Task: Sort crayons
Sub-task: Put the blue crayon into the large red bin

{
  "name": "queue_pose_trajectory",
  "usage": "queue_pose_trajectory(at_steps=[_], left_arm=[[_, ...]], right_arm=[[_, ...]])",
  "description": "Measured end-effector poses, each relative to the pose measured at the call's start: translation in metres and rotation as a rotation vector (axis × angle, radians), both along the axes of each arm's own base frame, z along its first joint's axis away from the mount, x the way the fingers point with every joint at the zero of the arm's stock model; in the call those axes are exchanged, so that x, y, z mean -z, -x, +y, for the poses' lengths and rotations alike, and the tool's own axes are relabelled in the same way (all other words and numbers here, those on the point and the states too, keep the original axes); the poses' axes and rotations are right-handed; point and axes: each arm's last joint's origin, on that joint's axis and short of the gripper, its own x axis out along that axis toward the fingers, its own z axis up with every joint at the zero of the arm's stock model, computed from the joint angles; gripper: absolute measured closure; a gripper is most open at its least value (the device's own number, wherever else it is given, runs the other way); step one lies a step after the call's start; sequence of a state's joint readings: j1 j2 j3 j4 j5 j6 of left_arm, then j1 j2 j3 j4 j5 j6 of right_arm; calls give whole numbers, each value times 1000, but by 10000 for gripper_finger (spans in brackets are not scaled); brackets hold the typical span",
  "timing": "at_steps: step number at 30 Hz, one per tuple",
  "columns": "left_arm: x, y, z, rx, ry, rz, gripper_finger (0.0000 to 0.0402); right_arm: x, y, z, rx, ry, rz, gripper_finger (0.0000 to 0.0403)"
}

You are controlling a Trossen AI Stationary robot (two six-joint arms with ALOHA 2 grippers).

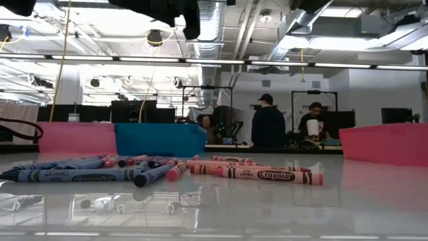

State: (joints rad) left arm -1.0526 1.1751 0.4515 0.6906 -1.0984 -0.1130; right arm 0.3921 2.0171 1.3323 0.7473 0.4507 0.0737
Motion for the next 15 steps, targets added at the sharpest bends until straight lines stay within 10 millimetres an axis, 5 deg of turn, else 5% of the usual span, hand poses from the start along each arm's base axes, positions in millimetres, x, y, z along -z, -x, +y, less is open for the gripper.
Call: queue_pose_trajectory(at_steps=[15], left_arm=[[34,6,52,164,103,-231,393]], right_arm=[[-5,0,-1,0,8,-50,168]])
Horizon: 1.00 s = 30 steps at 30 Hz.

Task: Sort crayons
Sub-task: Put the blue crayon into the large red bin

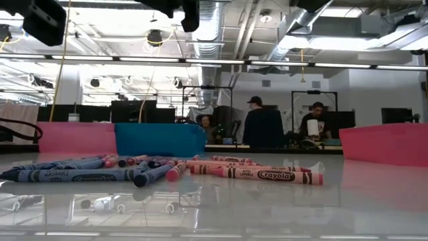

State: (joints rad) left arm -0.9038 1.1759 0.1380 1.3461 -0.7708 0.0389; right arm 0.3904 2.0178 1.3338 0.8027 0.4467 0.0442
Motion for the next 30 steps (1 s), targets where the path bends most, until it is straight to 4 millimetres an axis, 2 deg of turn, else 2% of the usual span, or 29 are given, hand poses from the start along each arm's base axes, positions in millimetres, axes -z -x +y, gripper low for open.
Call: queue_pose_trajectory(at_steps=[9,30], left_arm=[[1,-8,4,-40,-23,23,393],[3,-19,14,-62,-7,30,393]], right_arm=[[-6,-3,-12,22,-24,-64,168],[-7,-6,-20,12,-62,-73,169]])
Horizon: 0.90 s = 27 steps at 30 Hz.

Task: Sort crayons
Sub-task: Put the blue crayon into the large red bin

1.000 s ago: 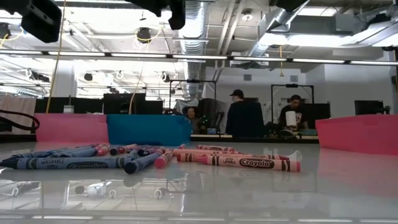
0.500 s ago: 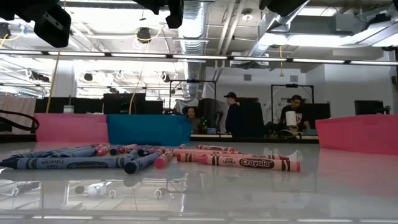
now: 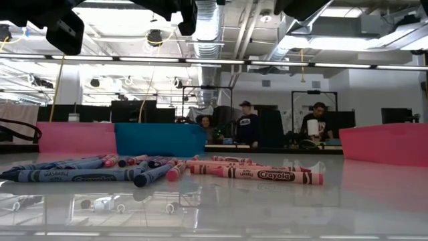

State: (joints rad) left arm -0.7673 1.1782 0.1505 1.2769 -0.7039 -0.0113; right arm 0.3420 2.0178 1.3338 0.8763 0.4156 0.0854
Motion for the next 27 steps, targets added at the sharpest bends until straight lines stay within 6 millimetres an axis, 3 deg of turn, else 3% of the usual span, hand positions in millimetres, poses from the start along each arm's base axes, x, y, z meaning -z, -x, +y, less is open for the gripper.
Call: queue_pose_trajectory(at_steps=[6,22,27], left_arm=[[0,0,0,1,0,2,393],[1,0,0,1,9,13,393],[2,0,0,4,36,23,392]], right_arm=[[0,-1,-2,4,-3,0,204],[4,-3,-5,-51,-32,35,386],[4,-3,-6,-56,-44,41,395]])
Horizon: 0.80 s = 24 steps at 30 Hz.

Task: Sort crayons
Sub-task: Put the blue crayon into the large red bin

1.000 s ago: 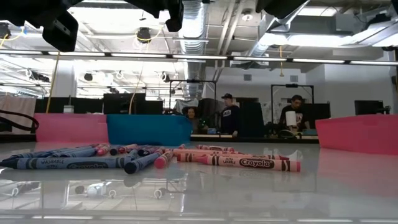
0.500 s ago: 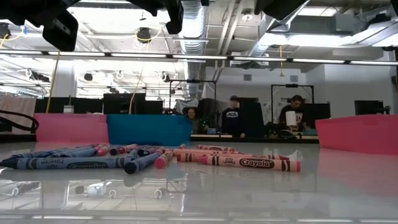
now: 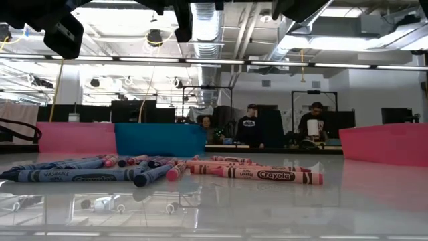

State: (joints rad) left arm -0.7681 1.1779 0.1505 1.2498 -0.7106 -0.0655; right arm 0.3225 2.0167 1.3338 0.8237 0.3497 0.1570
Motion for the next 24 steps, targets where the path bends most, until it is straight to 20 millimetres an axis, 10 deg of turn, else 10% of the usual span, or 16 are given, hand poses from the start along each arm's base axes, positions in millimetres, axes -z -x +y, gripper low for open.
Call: queue_pose_trajectory(at_steps=[24], left_arm=[[5,-1,0,-29,13,51,374]], right_arm=[[1,-1,-3,25,-1,7,402]])
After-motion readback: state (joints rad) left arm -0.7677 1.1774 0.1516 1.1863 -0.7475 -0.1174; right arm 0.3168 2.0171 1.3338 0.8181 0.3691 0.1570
